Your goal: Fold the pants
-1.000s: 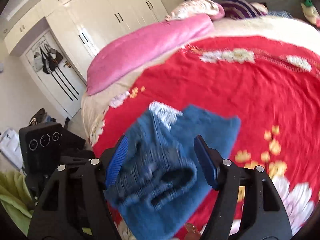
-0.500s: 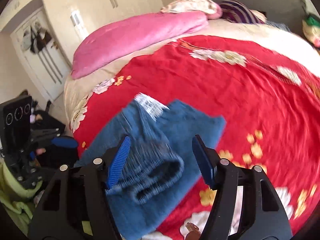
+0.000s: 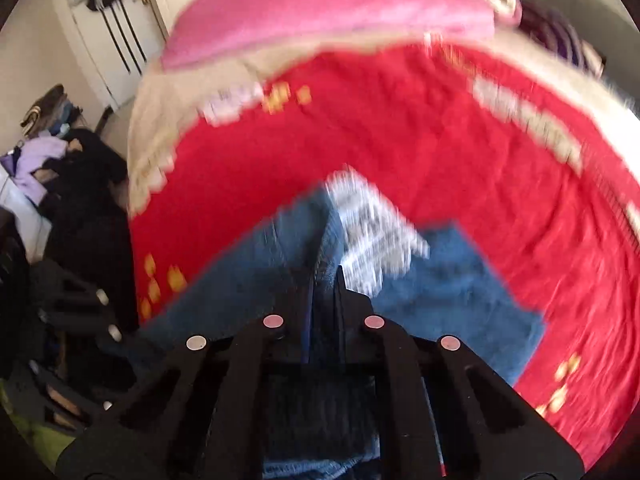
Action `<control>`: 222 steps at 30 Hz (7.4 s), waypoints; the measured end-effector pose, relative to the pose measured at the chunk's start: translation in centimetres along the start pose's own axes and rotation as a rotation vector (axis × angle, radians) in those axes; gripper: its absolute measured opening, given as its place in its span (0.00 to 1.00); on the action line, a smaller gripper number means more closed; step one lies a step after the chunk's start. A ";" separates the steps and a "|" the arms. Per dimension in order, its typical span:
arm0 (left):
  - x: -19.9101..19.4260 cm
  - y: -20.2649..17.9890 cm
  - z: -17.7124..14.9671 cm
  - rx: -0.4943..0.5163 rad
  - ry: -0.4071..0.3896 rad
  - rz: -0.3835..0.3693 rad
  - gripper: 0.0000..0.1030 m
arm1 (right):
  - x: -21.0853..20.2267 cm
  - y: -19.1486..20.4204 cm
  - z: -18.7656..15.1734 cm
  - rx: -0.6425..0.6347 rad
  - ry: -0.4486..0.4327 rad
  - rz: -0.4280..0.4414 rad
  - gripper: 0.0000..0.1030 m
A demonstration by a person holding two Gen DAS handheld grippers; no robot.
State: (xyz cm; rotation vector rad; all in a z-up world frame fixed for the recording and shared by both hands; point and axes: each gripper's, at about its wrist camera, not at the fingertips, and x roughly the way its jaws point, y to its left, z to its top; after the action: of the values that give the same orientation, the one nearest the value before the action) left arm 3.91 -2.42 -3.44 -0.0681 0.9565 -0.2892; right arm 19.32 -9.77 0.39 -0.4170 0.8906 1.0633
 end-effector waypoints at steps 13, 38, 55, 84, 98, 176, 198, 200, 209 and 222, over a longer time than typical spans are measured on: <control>0.3 0.3 0.1 -0.022 -0.004 -0.019 0.25 | 1.2 -1.6 0.6 0.031 -0.015 -0.113 0.11; -3.9 0.2 0.6 -0.044 -0.082 0.021 0.51 | -14.7 1.5 -5.4 0.204 -0.389 -0.236 0.81; -6.8 0.4 1.4 -0.050 -0.158 0.111 0.90 | -17.8 1.3 -9.5 0.316 -0.470 -0.293 0.88; -2.6 3.0 4.0 -0.076 -0.110 0.196 0.96 | -10.4 -1.0 -12.2 0.440 -0.300 -0.252 0.89; 3.4 5.5 5.5 -0.151 -0.021 0.128 0.96 | -5.4 -4.2 -12.1 0.563 -0.174 -0.150 0.73; 6.4 9.3 11.6 -0.173 -0.088 0.172 0.52 | 1.5 -7.4 -2.9 0.428 -0.139 -0.218 0.37; -0.6 6.8 10.8 -0.155 -0.216 0.228 0.94 | -7.2 -3.7 -3.9 0.390 -0.363 -0.302 0.91; -1.6 6.2 10.4 -0.152 -0.236 0.235 0.96 | -8.7 -2.9 -4.4 0.387 -0.404 -0.310 0.91; -5.6 4.3 8.7 -0.160 -0.282 0.233 0.96 | -14.0 0.8 -6.6 0.352 -0.521 -0.329 0.91; -7.2 2.7 3.4 -0.163 -0.235 0.269 0.96 | -13.8 5.4 -9.5 0.314 -0.463 -0.388 0.91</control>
State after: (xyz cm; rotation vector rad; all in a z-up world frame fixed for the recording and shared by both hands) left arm 3.34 1.91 3.71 -0.1190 0.7433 0.0450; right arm 7.82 -21.70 6.32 -0.0648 0.5186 0.6095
